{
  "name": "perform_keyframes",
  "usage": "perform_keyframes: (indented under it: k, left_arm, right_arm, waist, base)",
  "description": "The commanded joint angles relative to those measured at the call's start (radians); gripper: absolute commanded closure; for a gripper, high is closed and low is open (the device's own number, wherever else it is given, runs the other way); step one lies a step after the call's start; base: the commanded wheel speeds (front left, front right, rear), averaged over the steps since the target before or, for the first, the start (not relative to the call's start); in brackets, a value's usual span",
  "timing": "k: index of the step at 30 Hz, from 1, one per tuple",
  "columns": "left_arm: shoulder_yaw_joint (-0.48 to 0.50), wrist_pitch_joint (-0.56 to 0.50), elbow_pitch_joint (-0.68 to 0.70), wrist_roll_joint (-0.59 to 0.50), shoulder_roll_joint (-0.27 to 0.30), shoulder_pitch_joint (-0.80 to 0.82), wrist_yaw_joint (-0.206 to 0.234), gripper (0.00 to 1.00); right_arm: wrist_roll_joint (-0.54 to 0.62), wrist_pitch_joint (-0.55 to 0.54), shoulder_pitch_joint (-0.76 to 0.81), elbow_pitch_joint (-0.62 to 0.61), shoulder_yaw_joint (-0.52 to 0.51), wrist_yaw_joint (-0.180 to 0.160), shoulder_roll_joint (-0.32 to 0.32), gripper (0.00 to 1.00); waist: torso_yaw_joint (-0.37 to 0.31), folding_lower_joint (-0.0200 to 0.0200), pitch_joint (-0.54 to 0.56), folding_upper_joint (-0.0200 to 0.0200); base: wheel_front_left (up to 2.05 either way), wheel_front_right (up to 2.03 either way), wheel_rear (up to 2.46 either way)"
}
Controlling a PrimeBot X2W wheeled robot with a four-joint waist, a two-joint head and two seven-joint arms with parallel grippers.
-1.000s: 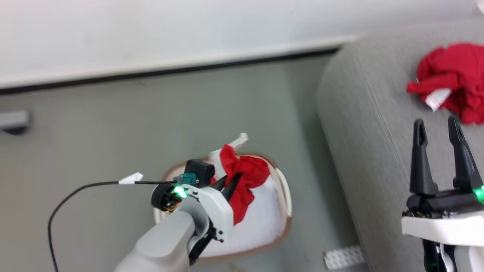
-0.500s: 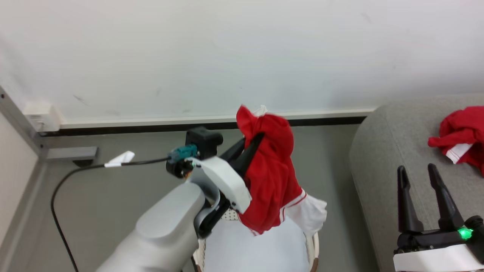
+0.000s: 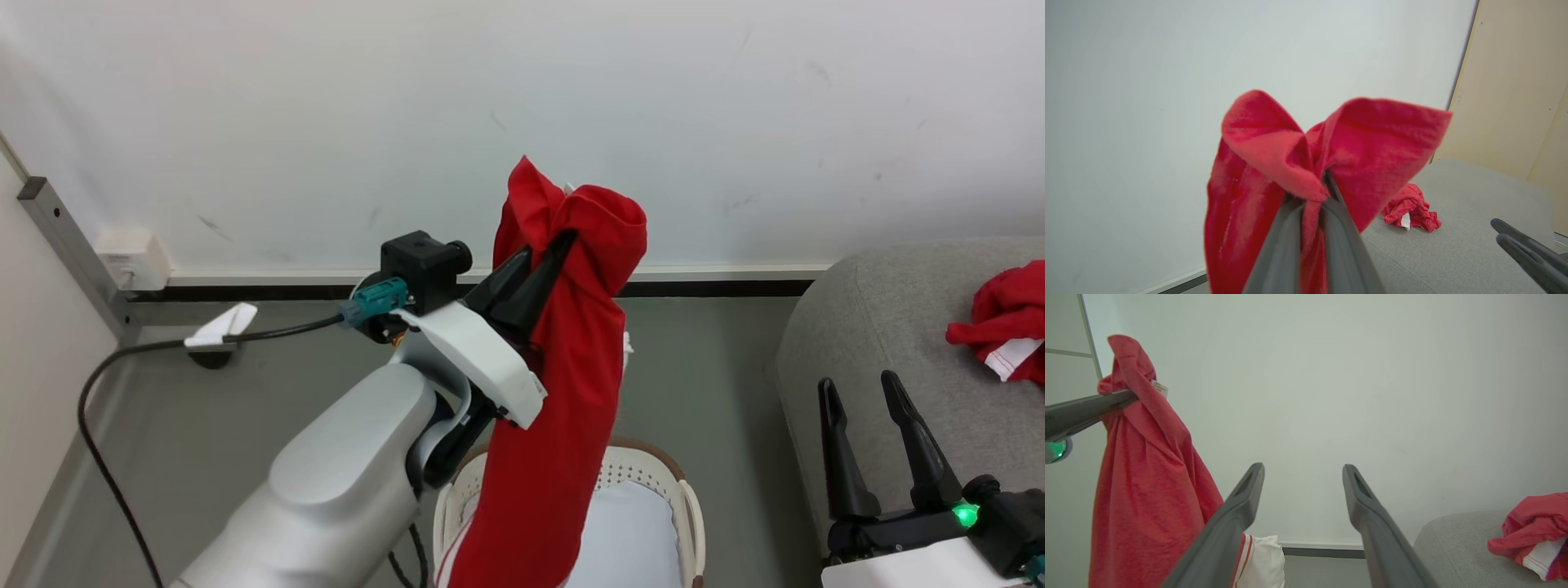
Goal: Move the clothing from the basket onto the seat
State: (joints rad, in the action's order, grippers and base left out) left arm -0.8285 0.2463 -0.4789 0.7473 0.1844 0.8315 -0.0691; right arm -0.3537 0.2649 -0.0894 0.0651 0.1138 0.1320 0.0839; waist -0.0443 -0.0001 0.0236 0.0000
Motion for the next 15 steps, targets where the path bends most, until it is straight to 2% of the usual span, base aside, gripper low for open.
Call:
perform_keyframes:
  k: [1, 9, 15]
  left_arm:
    - [-0.001, -0.008, 0.010, 0.003, 0.010, -0.015, 0.005, 1.00]
    - [-0.006, -0.023, 0.043, 0.009, 0.021, -0.025, 0.020, 1.00]
    - [-0.029, -0.025, 0.059, -0.003, 0.012, -0.033, 0.015, 1.00]
  right_arm:
    - [-0.005, -0.001, 0.010, 0.005, 0.002, -0.003, 0.002, 0.00]
    - [-0.007, -0.001, -0.010, 0.019, 0.044, -0.003, 0.016, 0.00]
    - [-0.021, -0.001, -0.049, 0.058, 0.139, -0.002, 0.059, 0.00]
  waist:
    - [0.002, 0.0001, -0.002, 0.0000]
    - [0.011, 0.0001, -0.013, 0.0000]
    - [0.024, 0.0001, -0.018, 0.0000]
  base:
    - [0.00, 0.00, 0.00]
    - [0.00, 0.00, 0.00]
    - [0.00, 0.00, 0.00]
